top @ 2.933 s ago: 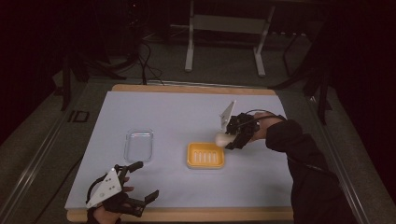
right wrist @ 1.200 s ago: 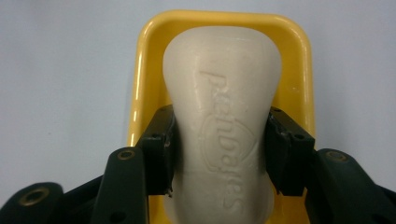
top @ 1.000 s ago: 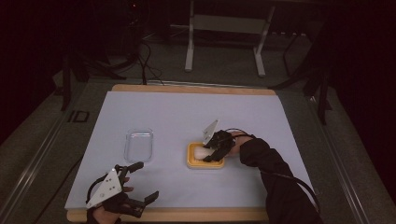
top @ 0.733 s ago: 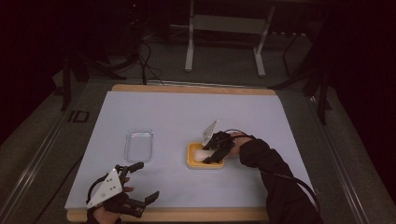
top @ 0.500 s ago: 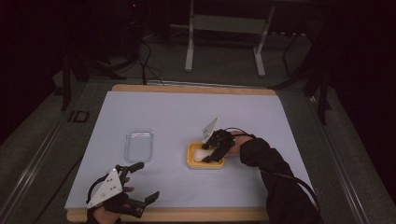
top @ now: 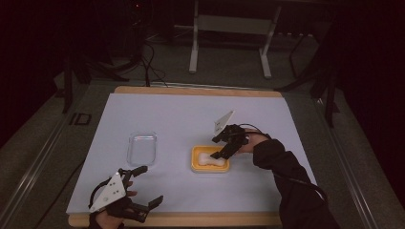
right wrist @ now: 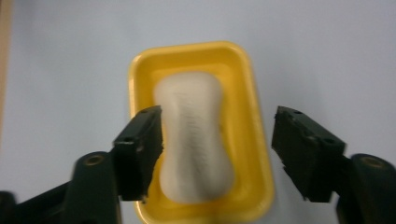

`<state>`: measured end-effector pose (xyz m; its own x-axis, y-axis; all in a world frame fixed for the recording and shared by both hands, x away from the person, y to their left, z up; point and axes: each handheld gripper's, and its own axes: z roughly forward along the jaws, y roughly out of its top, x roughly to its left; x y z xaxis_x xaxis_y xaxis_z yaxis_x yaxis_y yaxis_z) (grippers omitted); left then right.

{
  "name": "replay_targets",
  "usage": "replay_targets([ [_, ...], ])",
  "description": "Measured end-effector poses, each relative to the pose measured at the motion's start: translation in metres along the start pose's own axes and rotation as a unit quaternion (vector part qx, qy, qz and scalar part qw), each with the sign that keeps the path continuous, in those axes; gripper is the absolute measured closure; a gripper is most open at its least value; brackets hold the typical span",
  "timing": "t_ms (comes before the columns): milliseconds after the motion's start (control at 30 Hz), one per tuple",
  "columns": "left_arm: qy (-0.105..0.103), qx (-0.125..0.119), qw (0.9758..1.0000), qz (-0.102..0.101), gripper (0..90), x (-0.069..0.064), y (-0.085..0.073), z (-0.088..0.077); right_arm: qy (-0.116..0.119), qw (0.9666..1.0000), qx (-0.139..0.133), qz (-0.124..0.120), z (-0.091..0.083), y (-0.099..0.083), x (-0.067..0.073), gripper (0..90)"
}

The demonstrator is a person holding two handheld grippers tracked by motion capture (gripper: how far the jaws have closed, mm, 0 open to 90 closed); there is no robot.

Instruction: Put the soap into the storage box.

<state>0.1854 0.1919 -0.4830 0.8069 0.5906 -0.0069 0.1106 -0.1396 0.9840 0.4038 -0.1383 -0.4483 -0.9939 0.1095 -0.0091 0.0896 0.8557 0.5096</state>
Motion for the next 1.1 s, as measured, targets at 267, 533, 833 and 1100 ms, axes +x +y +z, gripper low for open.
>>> replay_targets([
  [267, -0.001, 0.0, 1.0, -0.002, 0.7, 0.0, 0.0, 0.001, -0.052, 0.9948, -0.007, 0.088, -0.019, -0.011, -0.007, 13.3],
  [533, 0.0, 0.002, 1.0, -0.003, 0.7, 0.0, 0.0, 0.001, -0.083, 0.9881, -0.002, 0.13, -0.032, -0.027, -0.005, 13.3],
  [833, 0.001, 0.004, 1.0, -0.003, 0.7, -0.001, 0.0, 0.0, -0.118, 0.9785, -0.026, 0.167, -0.038, -0.051, 0.008, 13.2],
  [1100, 0.001, 0.003, 1.0, -0.002, 0.7, -0.001, 0.0, 0.0, -0.158, 0.9572, -0.066, 0.233, -0.046, -0.077, 0.018, 13.7],
])
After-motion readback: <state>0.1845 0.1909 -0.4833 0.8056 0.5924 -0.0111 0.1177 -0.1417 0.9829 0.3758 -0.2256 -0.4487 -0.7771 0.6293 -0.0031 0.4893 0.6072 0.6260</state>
